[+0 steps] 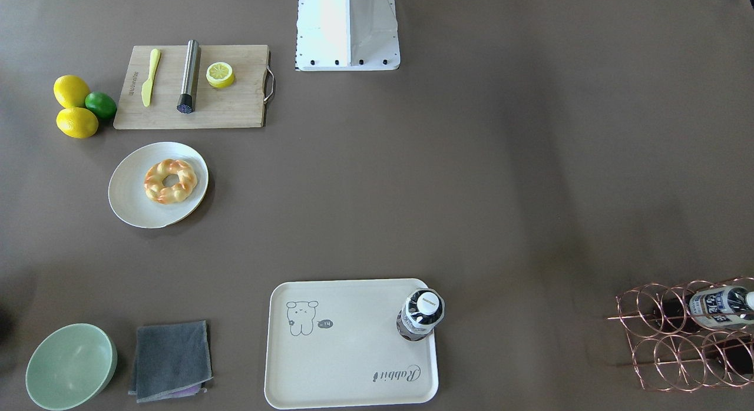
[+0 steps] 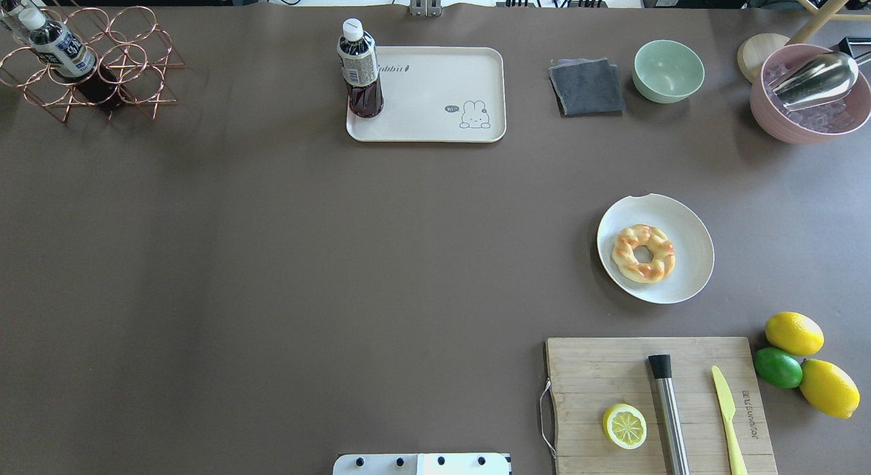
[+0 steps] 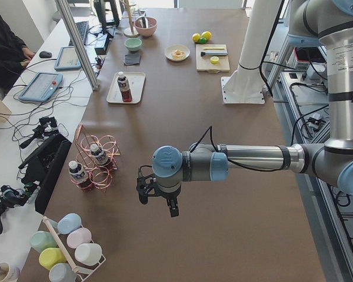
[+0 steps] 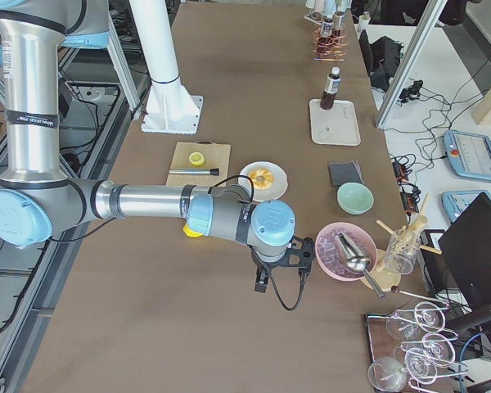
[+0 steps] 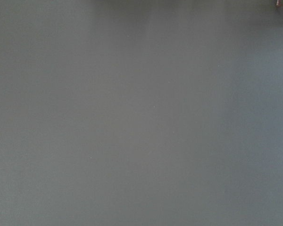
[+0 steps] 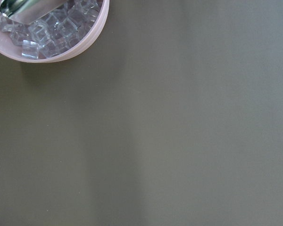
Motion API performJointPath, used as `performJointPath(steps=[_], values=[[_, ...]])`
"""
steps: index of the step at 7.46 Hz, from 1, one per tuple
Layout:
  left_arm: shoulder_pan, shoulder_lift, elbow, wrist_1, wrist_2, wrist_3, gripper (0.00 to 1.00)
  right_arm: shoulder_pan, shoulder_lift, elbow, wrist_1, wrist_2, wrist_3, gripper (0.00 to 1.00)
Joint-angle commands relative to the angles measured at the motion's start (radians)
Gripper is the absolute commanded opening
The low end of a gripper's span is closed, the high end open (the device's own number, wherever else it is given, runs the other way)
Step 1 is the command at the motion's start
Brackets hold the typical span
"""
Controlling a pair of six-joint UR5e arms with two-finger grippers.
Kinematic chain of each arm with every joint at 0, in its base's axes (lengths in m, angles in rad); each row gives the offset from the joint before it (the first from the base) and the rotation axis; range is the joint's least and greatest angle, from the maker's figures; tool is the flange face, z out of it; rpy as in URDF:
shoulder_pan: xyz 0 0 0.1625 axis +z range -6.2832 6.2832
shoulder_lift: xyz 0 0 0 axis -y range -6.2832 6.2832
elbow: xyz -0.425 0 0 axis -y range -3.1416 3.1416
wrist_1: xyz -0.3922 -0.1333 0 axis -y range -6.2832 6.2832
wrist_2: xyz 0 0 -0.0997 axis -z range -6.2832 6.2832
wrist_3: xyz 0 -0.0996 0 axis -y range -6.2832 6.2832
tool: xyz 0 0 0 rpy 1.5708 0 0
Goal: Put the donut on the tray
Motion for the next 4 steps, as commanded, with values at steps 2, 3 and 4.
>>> performJointPath(steps=[2, 3, 4], values=[[0.000, -0.017, 0.002, -0.003, 0.005, 0.006, 0.98, 0.000, -0.016, 0.000, 0.002, 0.002, 0.000, 1.00], [0.006, -0.017, -0.007, -0.005, 0.048, 0.007, 0.98, 0.000, -0.016, -0.003, 0.002, -0.001, 0.000, 1.00], [0.027, -0.017, -0.008, -0.005, 0.053, 0.009, 0.98, 0.000, -0.014, -0.003, 0.004, -0.001, 0.000, 1.00]])
